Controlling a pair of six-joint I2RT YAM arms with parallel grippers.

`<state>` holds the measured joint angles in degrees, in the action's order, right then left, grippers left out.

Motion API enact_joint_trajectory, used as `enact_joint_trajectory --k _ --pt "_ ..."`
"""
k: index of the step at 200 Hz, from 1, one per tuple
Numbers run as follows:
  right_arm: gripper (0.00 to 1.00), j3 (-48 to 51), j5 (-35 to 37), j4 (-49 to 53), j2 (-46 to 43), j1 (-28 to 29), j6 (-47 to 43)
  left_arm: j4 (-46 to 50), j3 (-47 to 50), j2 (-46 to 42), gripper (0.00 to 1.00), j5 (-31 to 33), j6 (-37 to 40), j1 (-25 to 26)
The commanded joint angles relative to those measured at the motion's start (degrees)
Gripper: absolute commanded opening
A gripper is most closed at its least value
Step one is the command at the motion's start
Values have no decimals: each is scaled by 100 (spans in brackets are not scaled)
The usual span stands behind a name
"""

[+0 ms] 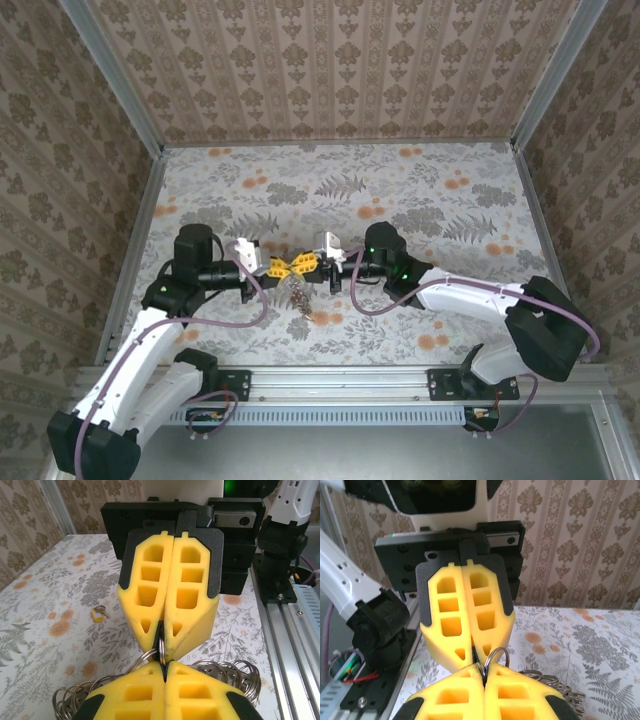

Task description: Put the keys on the keyring

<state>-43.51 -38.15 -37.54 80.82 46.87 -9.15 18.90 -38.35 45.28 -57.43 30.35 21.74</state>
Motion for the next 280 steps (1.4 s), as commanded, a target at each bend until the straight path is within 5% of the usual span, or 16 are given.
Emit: enact_joint_trajectory --k 1,14,62,87,171,280 --pt "1 -387 -173 602 -396 106 -761 520 -271 10 0 -342 455 163" --pt "15 -461 -46 1185 -491 108 -1115 777 -359 -35 0 -155 663 164" --pt "40 -319 549 1828 -764 17 -1510 1386 -526 -21 0 -33 1149 190" --pt "46 -249 658 1975 -921 -2 -1559 1728 -649 80 0 86 1377 191" --pt "42 -536 327 2854 -794 25 -1242 1801 -867 332 0 148 1562 208" --pt "26 -408 130 1904 -525 60 -670 475 -284 201 0 -253 420 199"
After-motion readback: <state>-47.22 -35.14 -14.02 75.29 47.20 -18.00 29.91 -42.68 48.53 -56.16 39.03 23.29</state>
